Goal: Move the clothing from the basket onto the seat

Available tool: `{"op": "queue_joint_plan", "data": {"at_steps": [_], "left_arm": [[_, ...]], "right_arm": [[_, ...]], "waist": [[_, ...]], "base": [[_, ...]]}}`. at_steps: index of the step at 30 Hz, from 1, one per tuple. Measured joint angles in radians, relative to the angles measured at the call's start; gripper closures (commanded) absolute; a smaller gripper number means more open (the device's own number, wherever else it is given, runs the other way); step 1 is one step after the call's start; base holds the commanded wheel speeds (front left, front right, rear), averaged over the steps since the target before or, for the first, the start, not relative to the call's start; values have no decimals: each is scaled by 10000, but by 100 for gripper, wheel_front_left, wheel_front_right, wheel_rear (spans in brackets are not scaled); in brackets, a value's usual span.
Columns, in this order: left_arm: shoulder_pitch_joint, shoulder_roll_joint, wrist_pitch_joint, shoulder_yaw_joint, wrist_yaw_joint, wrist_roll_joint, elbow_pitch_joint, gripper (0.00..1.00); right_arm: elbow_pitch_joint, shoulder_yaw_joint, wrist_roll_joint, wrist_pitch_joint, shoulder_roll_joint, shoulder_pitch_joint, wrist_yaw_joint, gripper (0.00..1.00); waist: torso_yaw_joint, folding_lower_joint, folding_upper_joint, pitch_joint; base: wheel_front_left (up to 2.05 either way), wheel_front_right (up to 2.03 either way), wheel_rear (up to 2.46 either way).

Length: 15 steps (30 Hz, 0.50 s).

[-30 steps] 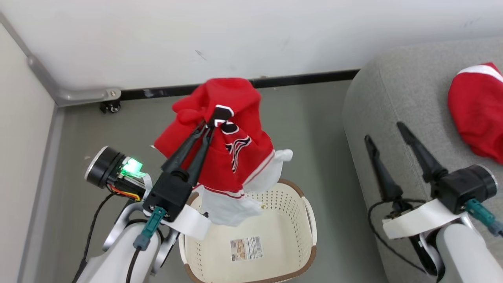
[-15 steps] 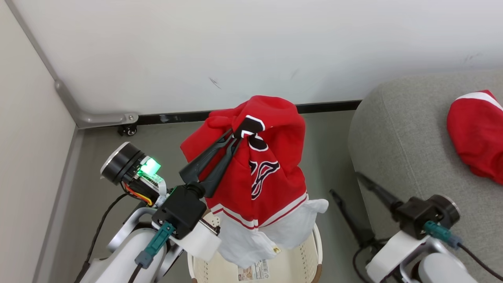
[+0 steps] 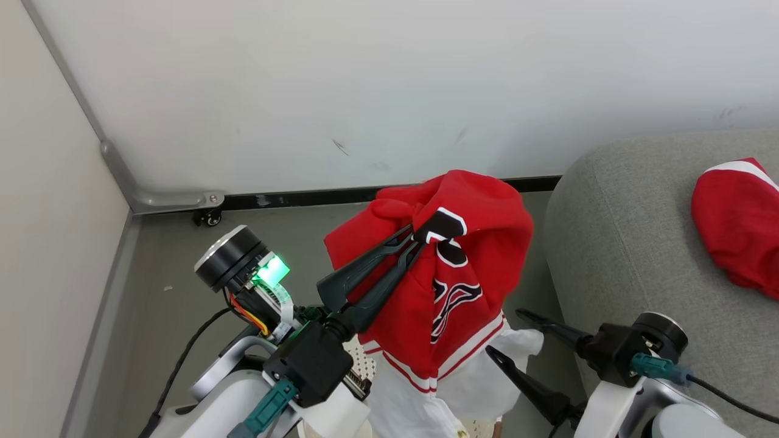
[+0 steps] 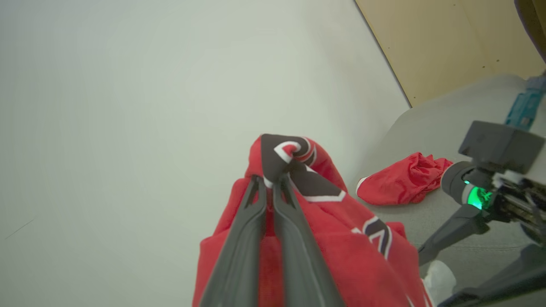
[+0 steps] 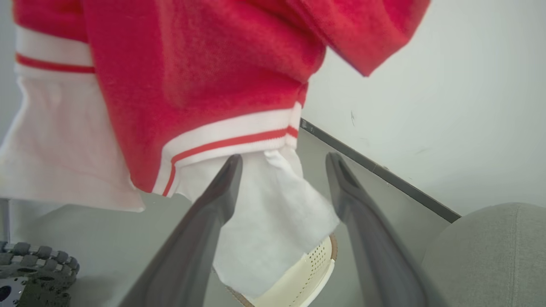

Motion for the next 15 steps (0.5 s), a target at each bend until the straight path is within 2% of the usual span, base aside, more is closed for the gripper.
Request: {"op": "queue_joint_plan", "data": {"at_steps": [8,15], "left_arm": [[0,29,0,-322,-100,2,-228,100],[0,190,-2,-589,-272,2,-426,100]], "right_arm": [[-848,1206,1185,435,-767,-568,2,0],[-1496,1599,2408,752,-1685,-970,0,0]], "waist": [[91,0,0,-37],[201,0,0,-80]], "base": [[0,0,0],[0,0,0]]}}
